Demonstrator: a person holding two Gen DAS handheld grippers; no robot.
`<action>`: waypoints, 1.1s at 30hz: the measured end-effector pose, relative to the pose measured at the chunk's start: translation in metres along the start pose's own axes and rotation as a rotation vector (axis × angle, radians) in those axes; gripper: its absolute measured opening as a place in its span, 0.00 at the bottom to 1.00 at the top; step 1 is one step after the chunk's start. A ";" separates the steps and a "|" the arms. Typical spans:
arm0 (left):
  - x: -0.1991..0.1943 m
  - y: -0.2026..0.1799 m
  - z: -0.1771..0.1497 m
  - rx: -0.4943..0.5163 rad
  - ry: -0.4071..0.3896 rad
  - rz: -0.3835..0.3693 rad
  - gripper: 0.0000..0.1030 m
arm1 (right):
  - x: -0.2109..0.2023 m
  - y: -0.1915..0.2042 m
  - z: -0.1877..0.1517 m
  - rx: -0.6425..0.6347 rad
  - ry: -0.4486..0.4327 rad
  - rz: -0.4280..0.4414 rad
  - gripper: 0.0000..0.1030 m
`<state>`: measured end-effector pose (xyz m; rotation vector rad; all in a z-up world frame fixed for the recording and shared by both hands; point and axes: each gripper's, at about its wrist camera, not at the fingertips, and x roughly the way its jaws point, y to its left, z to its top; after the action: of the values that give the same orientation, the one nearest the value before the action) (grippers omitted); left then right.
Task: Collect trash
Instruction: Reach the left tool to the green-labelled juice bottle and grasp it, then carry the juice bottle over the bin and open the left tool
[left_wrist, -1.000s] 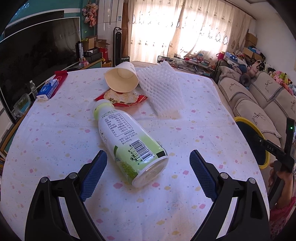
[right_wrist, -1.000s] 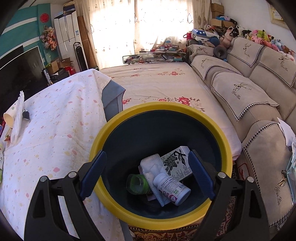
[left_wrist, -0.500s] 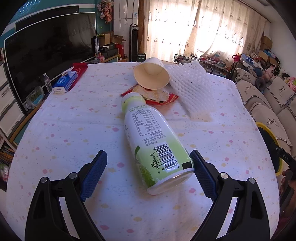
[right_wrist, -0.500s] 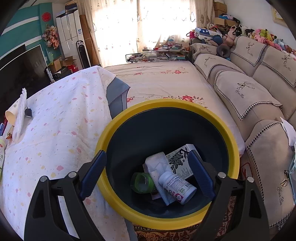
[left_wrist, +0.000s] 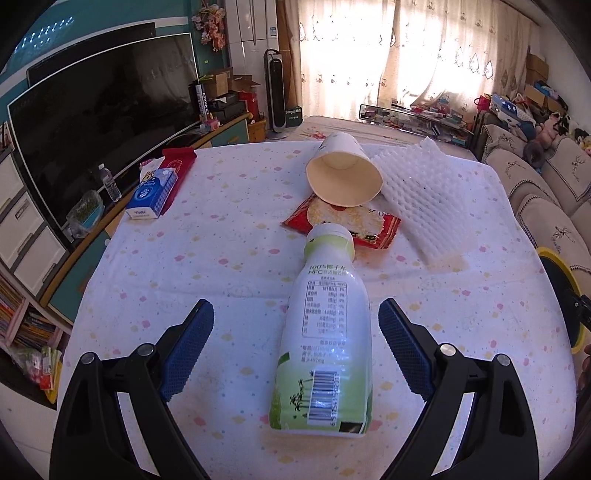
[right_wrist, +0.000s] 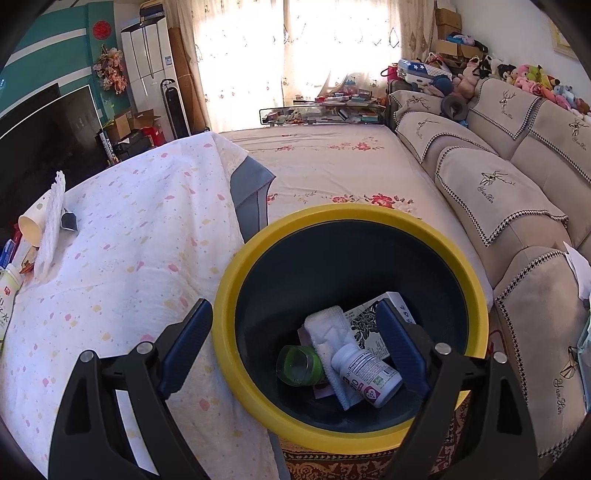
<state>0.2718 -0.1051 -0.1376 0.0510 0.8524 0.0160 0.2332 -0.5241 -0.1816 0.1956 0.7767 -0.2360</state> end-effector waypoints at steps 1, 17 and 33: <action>0.004 -0.001 0.003 0.008 0.011 -0.006 0.87 | 0.000 -0.001 0.000 0.002 0.001 -0.001 0.83; 0.042 -0.011 0.005 0.027 0.115 -0.050 0.50 | 0.005 -0.004 -0.003 0.009 0.020 0.008 0.83; -0.040 -0.105 0.001 0.196 0.016 -0.299 0.50 | -0.024 -0.024 -0.010 0.059 -0.025 0.020 0.83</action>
<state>0.2458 -0.2115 -0.1121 0.1065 0.8683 -0.3487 0.2038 -0.5409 -0.1735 0.2559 0.7430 -0.2421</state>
